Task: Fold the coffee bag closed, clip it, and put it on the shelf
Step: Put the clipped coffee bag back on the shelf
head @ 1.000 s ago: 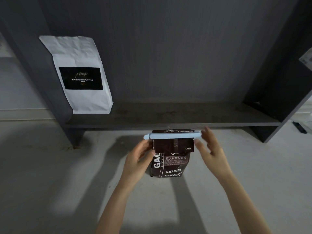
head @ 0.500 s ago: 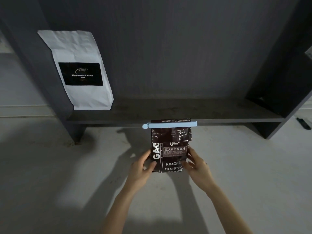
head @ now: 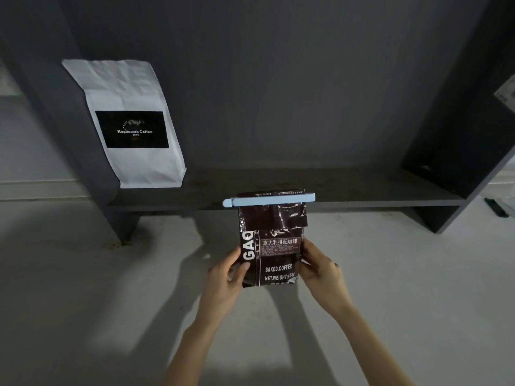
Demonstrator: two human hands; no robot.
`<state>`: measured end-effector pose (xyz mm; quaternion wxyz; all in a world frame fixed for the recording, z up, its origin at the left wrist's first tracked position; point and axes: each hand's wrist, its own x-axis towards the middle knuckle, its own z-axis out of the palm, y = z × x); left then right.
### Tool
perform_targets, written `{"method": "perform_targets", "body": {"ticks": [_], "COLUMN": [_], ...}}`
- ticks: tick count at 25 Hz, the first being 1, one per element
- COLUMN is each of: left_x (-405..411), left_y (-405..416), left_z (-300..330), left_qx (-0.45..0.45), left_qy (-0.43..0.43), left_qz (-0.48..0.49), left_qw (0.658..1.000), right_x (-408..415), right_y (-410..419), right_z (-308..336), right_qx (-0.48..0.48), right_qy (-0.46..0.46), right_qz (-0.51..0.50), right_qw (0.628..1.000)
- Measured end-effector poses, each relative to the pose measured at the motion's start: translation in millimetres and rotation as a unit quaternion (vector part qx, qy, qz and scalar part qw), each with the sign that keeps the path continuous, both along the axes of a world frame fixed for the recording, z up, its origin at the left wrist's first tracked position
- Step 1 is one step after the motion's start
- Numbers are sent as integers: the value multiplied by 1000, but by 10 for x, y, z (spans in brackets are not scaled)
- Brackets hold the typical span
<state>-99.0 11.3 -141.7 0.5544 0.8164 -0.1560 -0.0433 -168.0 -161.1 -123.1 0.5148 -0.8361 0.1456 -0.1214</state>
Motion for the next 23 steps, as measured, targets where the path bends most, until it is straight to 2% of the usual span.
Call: {"method": "perform_targets", "body": {"ticks": [3,7,15,19,23], "left_x": [159,433,1222,1578,1758], "left_y": [75,161,347,322,247], "left_z": [217,550,971,1026,793], "left_qx": [-18,9,9,-13,-26], "left_qy": [-34,-107,-170,-165,-101], "left_qz": [11,30,57,64,96], "left_qw": [999,994,984,984,990], "right_x": [163,501,1328,1695,1869], "right_y": [63,130,283,322,386], "right_z": [245,577,967,993,783], "right_qx": [-13,-18,-61,-71,-97], "right_qy": [-36,-66,-104,-117,-90], "right_qz": [-7,-2,22,9,18], "right_qw": [999,998,993,991,991]}}
